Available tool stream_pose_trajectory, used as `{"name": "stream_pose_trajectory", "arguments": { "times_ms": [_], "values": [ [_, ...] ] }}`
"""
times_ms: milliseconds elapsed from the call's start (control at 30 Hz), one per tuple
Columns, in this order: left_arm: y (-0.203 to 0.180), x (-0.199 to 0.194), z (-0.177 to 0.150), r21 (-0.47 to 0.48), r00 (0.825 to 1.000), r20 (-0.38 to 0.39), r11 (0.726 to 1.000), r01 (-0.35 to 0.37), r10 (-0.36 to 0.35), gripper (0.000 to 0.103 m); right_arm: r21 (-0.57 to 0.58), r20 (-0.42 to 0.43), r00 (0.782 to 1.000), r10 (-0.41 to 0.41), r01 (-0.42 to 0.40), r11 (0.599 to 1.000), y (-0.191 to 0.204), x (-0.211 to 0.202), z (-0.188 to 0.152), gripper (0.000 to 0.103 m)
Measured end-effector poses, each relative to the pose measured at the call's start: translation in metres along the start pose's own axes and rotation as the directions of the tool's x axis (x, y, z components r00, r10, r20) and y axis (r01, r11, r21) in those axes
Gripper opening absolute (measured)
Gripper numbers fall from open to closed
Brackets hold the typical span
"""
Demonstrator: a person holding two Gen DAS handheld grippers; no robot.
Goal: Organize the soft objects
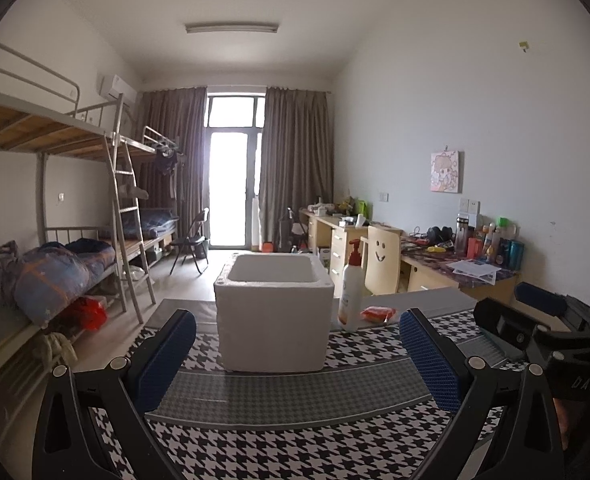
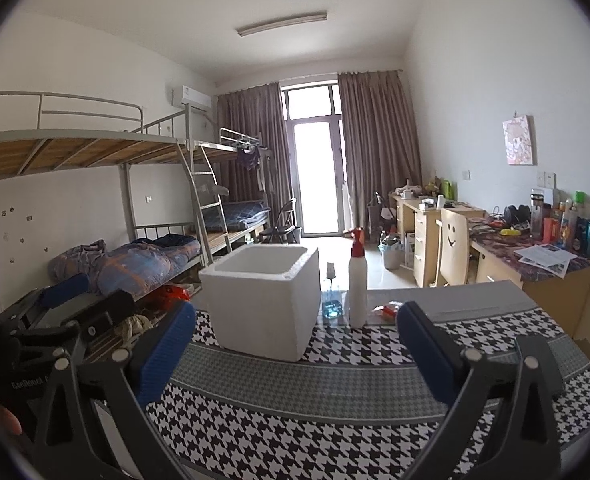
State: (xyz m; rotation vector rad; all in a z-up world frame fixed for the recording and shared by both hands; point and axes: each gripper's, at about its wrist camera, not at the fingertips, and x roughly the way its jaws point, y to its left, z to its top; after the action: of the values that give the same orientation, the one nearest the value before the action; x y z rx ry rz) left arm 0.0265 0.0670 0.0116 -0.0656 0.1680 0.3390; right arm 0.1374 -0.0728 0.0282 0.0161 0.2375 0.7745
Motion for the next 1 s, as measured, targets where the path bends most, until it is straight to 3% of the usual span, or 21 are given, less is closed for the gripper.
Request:
{"name": "stream_pose_trajectory", "arguments": {
  "times_ms": [433, 1000],
  "values": [
    [0.003, -0.003, -0.015, -0.015, 1.000, 0.020, 1.000, -0.015, 0.016, 0.102, 0.003, 0.015, 0.998, -0.062, 0.062, 0.998, -0.005, -0.005, -0.026, 0.102],
    [0.002, -0.001, -0.029, -0.013, 1.000, 0.005, 1.000, -0.025, 0.025, 0.102, 0.042, -0.010, 0.997, -0.071, 0.071, 0.997, -0.012, -0.009, -0.040, 0.102]
  ]
}}
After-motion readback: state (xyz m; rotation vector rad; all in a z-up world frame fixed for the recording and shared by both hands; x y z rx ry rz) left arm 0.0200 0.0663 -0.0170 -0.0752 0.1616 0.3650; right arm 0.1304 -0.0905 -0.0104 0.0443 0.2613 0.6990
